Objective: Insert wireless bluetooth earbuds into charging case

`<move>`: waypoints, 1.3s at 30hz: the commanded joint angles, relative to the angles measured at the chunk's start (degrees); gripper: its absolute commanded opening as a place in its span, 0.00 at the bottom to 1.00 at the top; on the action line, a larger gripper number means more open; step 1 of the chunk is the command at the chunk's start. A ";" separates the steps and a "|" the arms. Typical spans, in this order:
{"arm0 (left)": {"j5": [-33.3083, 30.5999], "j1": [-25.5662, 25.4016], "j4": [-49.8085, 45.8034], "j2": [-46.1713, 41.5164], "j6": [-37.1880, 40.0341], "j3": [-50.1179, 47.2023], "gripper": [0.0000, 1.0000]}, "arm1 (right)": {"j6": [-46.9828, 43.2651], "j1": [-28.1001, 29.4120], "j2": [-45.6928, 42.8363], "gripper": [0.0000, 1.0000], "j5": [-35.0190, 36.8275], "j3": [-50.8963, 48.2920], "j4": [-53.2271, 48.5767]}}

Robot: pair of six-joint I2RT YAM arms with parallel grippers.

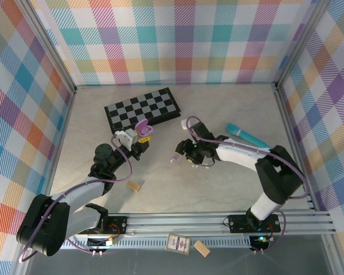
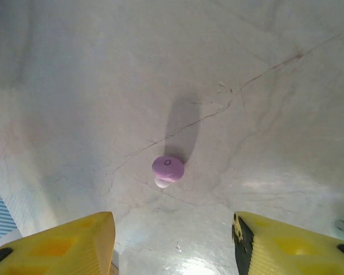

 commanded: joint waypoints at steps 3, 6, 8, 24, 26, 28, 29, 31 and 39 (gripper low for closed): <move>1.07 0.70 0.19 -2.18 1.08 -0.53 0.29 | 7.32 0.66 6.59 0.54 -6.42 4.00 4.86; 1.52 0.70 -0.76 -2.33 1.61 -0.36 0.29 | 8.49 0.73 9.47 0.52 -7.96 5.47 6.02; 1.74 0.70 -0.79 -2.21 1.79 -0.23 0.29 | 9.20 0.70 10.97 0.51 -8.89 6.48 6.02; 2.41 0.70 -1.59 -4.27 2.12 -0.62 0.29 | 3.51 -0.12 14.71 0.45 -3.76 11.49 -1.12; 2.32 0.70 -1.58 -4.31 2.14 -0.72 0.29 | 2.17 -0.60 16.01 0.45 -4.97 13.00 -1.56; 2.28 0.70 -1.59 -4.40 2.14 -0.71 0.29 | -0.11 -0.66 16.84 0.45 -4.73 14.88 -3.58; 2.07 0.70 -1.58 -4.41 2.14 -0.79 0.29 | -1.68 -0.61 16.93 0.45 -3.73 16.06 -5.38; 1.10 0.70 -1.58 -4.40 2.23 -0.87 0.29 | -5.54 -0.33 16.21 0.45 -0.68 17.61 -9.31; -5.96 2.62 -0.01 -3.74 0.47 -1.78 0.29 | -26.59 2.39 11.72 0.48 12.01 19.44 -19.57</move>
